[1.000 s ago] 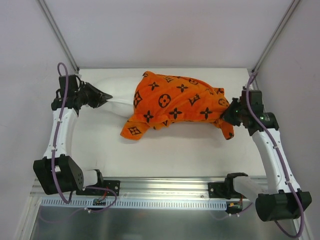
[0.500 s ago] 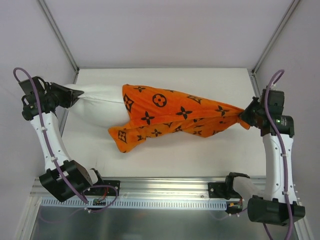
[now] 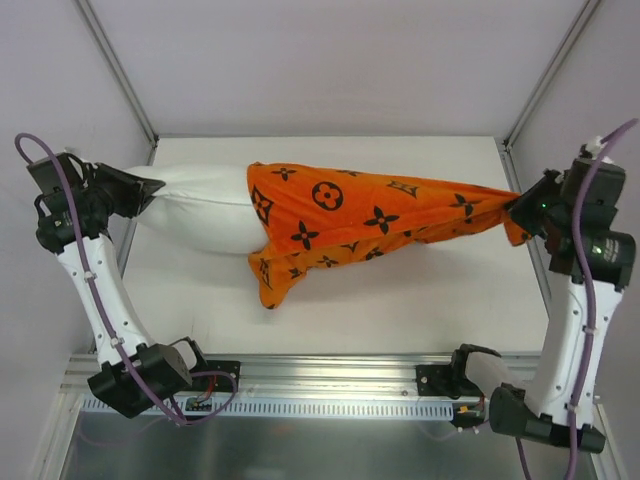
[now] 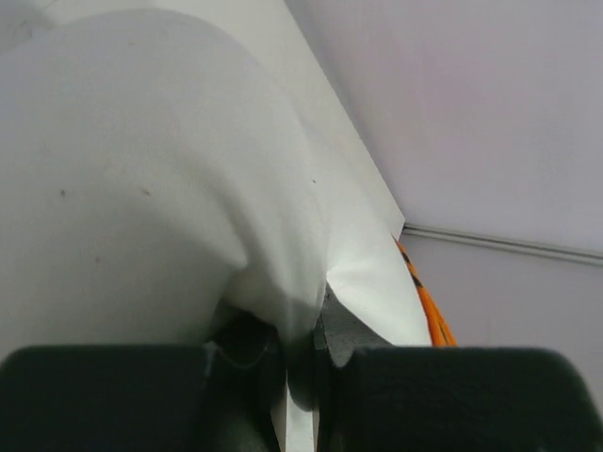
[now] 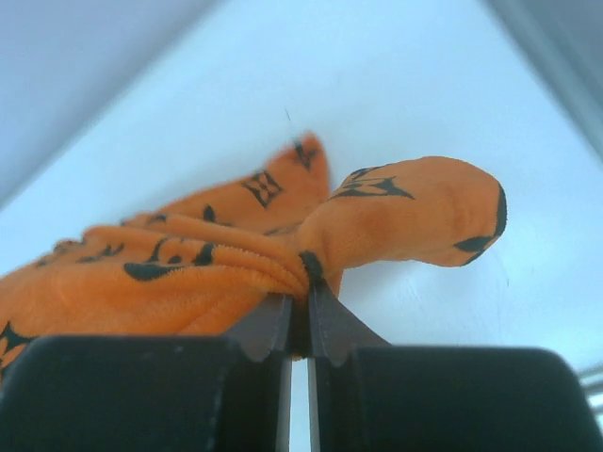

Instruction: Remove the pillowcase from the pillow

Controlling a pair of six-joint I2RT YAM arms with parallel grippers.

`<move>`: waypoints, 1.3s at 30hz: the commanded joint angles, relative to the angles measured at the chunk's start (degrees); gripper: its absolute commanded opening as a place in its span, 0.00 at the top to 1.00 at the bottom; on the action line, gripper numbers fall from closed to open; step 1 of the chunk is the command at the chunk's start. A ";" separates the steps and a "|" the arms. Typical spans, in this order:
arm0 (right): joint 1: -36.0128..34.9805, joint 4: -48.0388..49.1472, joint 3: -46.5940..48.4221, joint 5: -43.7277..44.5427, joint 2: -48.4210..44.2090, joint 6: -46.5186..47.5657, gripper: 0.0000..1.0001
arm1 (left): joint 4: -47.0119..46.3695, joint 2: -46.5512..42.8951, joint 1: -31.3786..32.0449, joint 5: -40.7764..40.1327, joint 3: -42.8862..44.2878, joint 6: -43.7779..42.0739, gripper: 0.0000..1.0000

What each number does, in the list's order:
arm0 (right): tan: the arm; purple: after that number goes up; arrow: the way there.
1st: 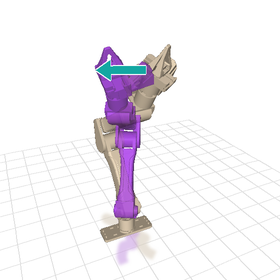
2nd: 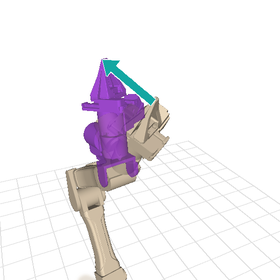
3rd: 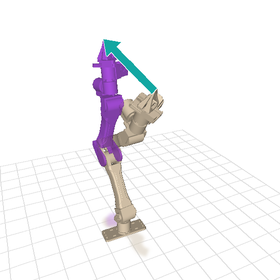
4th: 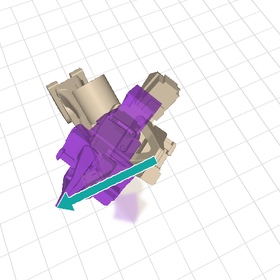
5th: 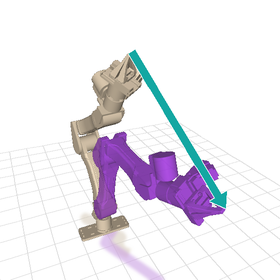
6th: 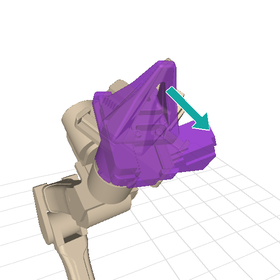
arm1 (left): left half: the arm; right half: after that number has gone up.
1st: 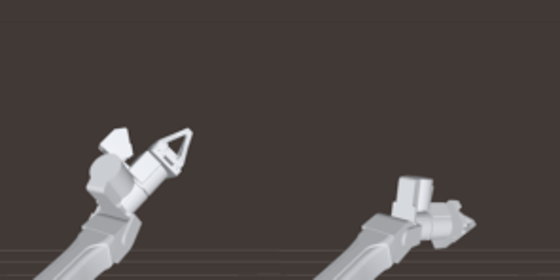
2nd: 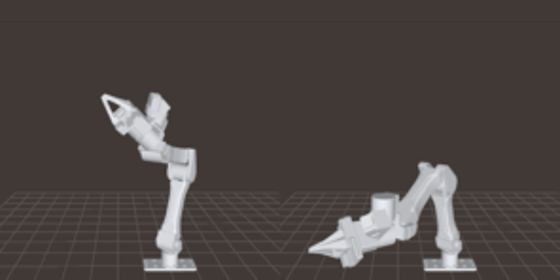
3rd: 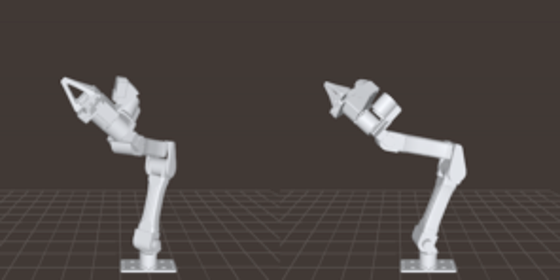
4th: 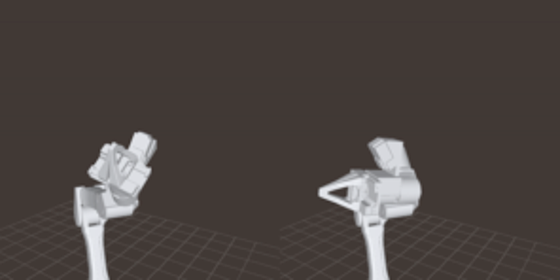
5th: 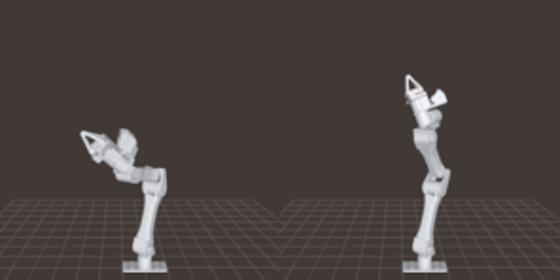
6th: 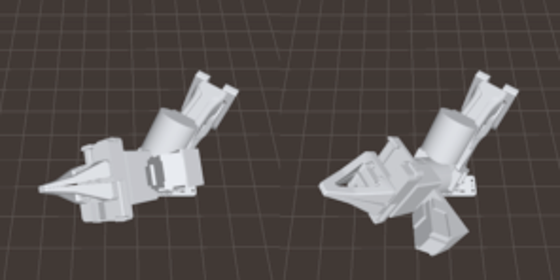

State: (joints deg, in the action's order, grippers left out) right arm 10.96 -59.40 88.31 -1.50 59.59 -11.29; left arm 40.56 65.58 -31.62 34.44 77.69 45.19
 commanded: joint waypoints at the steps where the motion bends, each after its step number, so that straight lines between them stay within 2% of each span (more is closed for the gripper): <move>1: 2.40 -2.91 13.88 13.52 -4.92 3.11 0.99 | -6.82 -4.41 -3.27 -6.93 11.41 -2.03 1.00; 2: 2.40 -3.44 18.52 14.41 -5.19 3.64 0.99 | -6.11 -4.50 -3.45 -6.49 14.65 -2.03 1.00; 5: 2.40 -4.50 24.43 15.47 -5.63 4.69 0.99 | -4.35 -4.59 -3.63 -5.96 19.32 -2.21 1.00; 7: 2.40 -4.41 25.24 14.42 -4.66 4.35 0.99 | -4.34 -3.97 -3.45 -5.35 19.95 -1.77 1.00; 9: 2.40 -3.19 23.49 13.28 -3.35 3.39 0.99 | -4.34 -3.01 -3.45 -4.38 18.99 -1.42 1.00; 12: 2.40 1.55 18.40 5.58 1.21 1.19 0.99 | -4.34 2.33 -1.79 -5.60 15.75 -1.85 1.00; 16: 1.70 7.62 13.56 -0.85 12.98 -2.23 0.99 | -4.34 12.53 5.66 -11.31 13.80 -2.82 1.00; 17: 1.26 8.50 13.64 -1.22 19.18 -2.59 0.99 | -4.26 14.90 7.08 -12.63 14.33 -3.17 0.95; 18: 0.82 8.33 15.21 -1.31 22.38 -2.68 0.99 | -4.26 17.19 8.40 -13.68 15.03 -3.70 0.70; 20: -0.23 4.93 18.46 -3.07 30.79 -1.99 0.75 | -2.60 23.96 10.77 -13.96 18.10 -5.11 0.41; 21: -1.02 3.51 21.08 -3.07 32.50 -1.63 0.61 | -1.72 26.85 11.22 -13.44 19.07 -5.98 0.32; 22: -1.46 2.37 21.20 -2.55 33.13 -1.20 0.35 | -1.10 27.57 11.57 -12.99 20.47 -6.51 0.02; 24: -2.08 3.75 18.75 -0.45 30.60 0.04 0.17 | -0.39 26.89 12.28 -14.30 20.66 -8.00 0.01; 25: -2.17 6.89 14.30 -0.09 28.93 0.13 0.06 | -0.39 26.27 12.37 -16.31 20.14 -8.36 0.01; 27: -2.09 8.50 11.02 1.14 24.72 0.74 0.01 | -0.30 24.26 12.37 -17.64 19.78 -9.50 0.01; 31: -2.96 10.43 2.69 -1.40 20.13 2.58 0.00 | -0.13 20.56 12.98 -19.22 17.50 -11.61 0.01; 32: -4.70 11.14 0.65 -1.93 18.30 3.63 0.03 | -0.13 18.98 13.85 -19.67 15.75 -12.75 0.01; 34: -7.26 13.33 -5.65 -2.19 17.05 4.87 0.04 | -0.21 17.13 15.09 -21.59 13.46 -13.63 0.01; 39: -16.93 14.93 -10.70 -0.79 20.72 9.17 0.04 | -0.21 15.72 20.27 -22.57 7.05 -16.80 0.01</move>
State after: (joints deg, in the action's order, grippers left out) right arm -2.35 -46.70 80.14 -2.37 75.13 -6.24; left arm 39.27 80.29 -13.61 14.24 88.44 32.21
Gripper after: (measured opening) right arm 0.967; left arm 0.986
